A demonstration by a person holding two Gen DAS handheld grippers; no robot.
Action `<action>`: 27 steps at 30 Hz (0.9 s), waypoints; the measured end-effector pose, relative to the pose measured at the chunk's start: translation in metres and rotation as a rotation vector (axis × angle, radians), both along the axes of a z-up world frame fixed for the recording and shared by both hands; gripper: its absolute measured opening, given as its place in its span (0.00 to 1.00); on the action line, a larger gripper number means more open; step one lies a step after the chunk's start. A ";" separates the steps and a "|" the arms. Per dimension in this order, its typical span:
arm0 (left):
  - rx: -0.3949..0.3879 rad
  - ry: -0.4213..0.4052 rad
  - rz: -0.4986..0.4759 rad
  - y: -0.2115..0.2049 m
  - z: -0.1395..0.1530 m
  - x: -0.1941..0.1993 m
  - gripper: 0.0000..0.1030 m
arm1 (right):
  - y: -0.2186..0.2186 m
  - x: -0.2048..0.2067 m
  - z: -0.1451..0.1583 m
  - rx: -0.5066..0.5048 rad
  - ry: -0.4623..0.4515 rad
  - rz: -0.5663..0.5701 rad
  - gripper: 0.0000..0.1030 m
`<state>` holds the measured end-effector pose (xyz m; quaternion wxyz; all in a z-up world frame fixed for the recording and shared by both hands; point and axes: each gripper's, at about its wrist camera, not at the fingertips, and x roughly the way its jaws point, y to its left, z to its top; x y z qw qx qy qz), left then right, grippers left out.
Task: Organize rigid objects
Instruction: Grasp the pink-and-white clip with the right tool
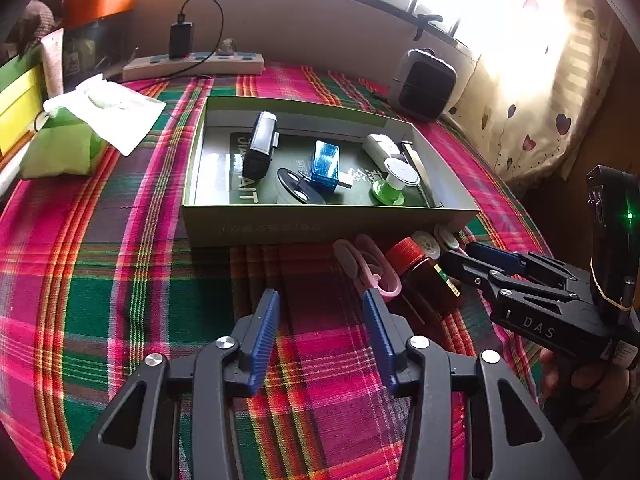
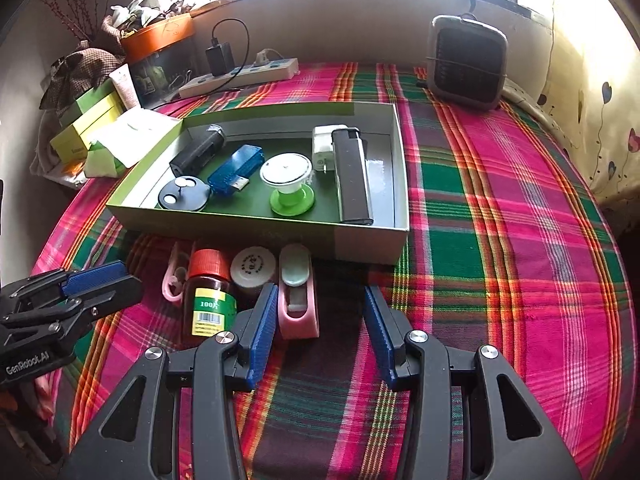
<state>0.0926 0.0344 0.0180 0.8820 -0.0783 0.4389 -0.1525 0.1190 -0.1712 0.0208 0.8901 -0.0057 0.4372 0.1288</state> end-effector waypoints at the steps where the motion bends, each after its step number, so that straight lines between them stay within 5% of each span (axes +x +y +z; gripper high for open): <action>1: -0.001 0.000 -0.005 -0.002 0.000 0.000 0.43 | -0.002 0.001 -0.001 0.004 0.005 -0.002 0.43; 16: 0.051 0.012 -0.035 -0.030 -0.002 0.006 0.44 | 0.003 0.006 -0.005 -0.060 -0.009 0.034 0.42; 22: 0.089 0.006 -0.029 -0.038 -0.002 0.009 0.44 | -0.007 0.004 -0.005 -0.078 -0.020 0.022 0.19; 27: 0.135 0.001 -0.010 -0.046 -0.002 0.012 0.44 | -0.013 0.003 -0.005 -0.064 -0.023 0.022 0.18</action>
